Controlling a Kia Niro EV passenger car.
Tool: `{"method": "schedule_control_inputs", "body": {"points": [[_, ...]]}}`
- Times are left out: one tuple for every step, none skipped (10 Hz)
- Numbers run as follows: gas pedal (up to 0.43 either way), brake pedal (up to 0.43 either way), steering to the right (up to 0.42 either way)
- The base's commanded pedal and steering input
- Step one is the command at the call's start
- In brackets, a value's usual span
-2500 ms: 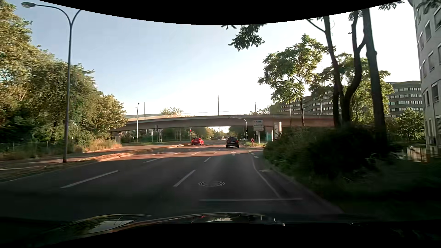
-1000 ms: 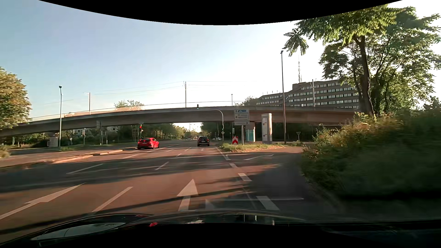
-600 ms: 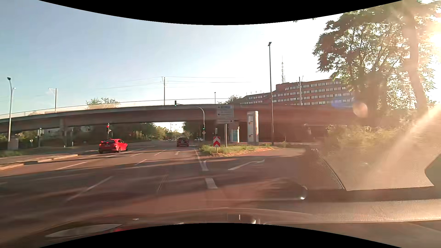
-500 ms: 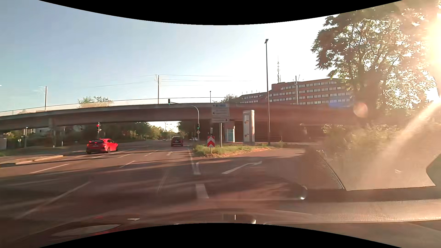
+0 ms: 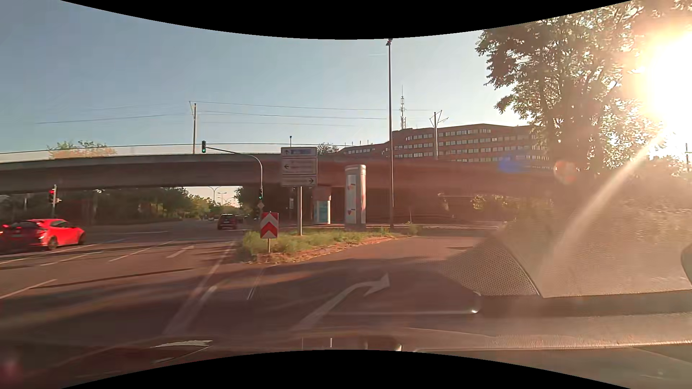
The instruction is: Follow the waypoints while adhering to traffic rules and regulations
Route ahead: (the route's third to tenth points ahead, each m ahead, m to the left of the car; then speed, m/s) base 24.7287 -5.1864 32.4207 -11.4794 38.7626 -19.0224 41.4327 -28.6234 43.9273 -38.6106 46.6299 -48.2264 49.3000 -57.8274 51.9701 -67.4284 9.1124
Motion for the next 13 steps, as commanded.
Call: {"method": "schedule_control_inputs", "body": {"points": [[0.02, 0.0, 0.101], [0.02, 0.0, 0.1], [0.02, 0.0, 0.1], [0.02, 0.0, 0.1], [0.02, 0.0, 0.1], [0.02, 0.0, 0.099], [0.02, 0.0, 0.099], [0.02, 0.0, 0.099], [0.02, 0.0, 0.102], [0.02, 0.0, 0.109], [0.02, 0.0, 0.114], [0.02, 0.0, 0.118], [0.02, 0.0, 0.116]]}}
